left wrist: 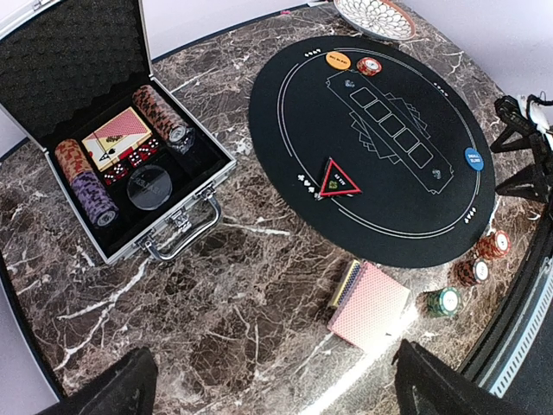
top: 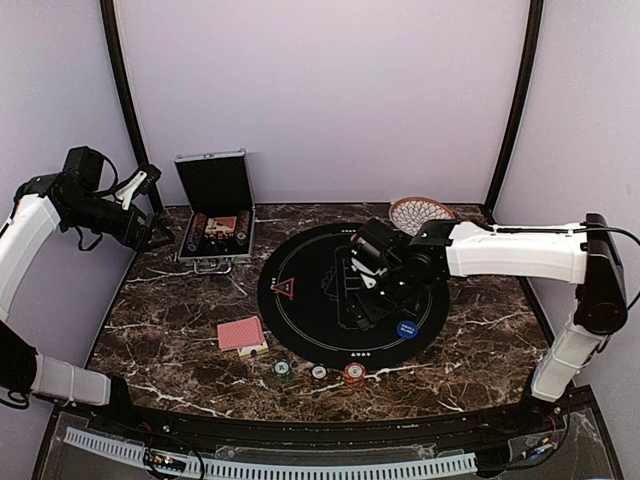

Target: Distribute texas hold em gaming equipment

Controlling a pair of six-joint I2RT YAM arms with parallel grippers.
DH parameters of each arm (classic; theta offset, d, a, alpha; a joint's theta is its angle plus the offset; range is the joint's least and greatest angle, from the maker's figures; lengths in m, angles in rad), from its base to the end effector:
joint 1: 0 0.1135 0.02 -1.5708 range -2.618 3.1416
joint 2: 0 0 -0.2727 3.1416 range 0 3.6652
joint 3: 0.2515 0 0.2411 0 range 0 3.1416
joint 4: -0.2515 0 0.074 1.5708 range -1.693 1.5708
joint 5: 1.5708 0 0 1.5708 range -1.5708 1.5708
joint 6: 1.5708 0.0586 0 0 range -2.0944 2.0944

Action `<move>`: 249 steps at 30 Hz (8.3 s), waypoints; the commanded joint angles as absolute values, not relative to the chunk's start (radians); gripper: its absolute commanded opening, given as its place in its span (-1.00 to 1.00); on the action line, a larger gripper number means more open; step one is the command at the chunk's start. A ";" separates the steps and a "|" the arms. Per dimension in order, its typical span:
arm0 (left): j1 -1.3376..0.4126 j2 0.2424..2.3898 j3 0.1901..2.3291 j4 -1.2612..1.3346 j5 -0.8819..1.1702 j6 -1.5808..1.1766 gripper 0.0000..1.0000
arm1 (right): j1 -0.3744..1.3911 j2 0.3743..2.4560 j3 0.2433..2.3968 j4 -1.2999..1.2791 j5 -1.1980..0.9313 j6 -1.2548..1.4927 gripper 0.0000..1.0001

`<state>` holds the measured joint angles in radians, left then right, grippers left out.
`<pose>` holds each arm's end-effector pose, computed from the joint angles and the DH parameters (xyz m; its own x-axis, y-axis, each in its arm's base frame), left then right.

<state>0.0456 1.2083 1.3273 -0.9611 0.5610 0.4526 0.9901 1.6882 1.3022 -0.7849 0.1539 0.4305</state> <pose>0.2315 -0.0206 0.3636 -0.5323 0.3464 -0.7724 0.6095 0.7901 -0.0658 0.1953 0.2812 0.2305 -0.7903 -0.4528 -0.4127 -0.5102 0.8594 0.0342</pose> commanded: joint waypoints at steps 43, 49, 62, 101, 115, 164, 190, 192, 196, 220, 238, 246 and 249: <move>0.041 1.174 1.378 -1.012 0.579 0.466 0.98 | 1.207 1.830 1.252 -0.796 -0.022 0.413 0.38; 0.042 1.172 1.377 -1.014 0.576 0.468 0.97 | 1.208 1.825 1.256 -0.798 -0.018 0.416 0.20; 0.043 1.172 1.374 -1.012 0.577 0.468 0.98 | 1.216 1.817 1.283 -0.831 -0.003 0.420 -0.13; 0.041 1.171 1.367 -1.007 0.586 0.464 0.98 | 1.020 2.314 2.094 -0.928 0.088 0.305 -0.41; 0.041 1.182 1.359 -0.995 0.590 0.466 0.98 | 0.975 2.408 2.089 -0.878 0.044 0.296 -0.39; 0.039 1.190 1.391 -1.017 0.599 0.460 0.98 | 1.148 1.765 1.342 -0.896 0.027 0.396 0.57; 0.038 1.185 1.394 -1.022 0.592 0.465 0.98 | 1.196 1.880 1.322 -0.828 0.005 0.359 0.47; 0.039 1.186 1.394 -1.022 0.591 0.465 0.97 | 1.196 1.885 1.316 -0.824 -0.020 0.360 0.44; 0.038 1.187 1.397 -1.022 0.588 0.465 0.97 | 1.197 1.888 1.303 -0.815 -0.025 0.359 0.40; 0.039 1.186 1.400 -1.023 0.585 0.467 0.98 | 1.196 1.891 1.285 -0.802 -0.020 0.364 0.10; 0.039 1.189 1.405 -1.022 0.590 0.463 0.98 | 1.197 1.844 1.319 -0.843 -0.003 0.372 -0.31; 0.039 1.194 1.408 -1.020 0.590 0.460 0.97 | 1.195 1.803 1.348 -0.896 0.034 0.386 -0.44; 0.038 1.198 1.412 -1.023 0.589 0.457 0.98 | 1.193 1.801 1.361 -0.917 0.062 0.388 -0.47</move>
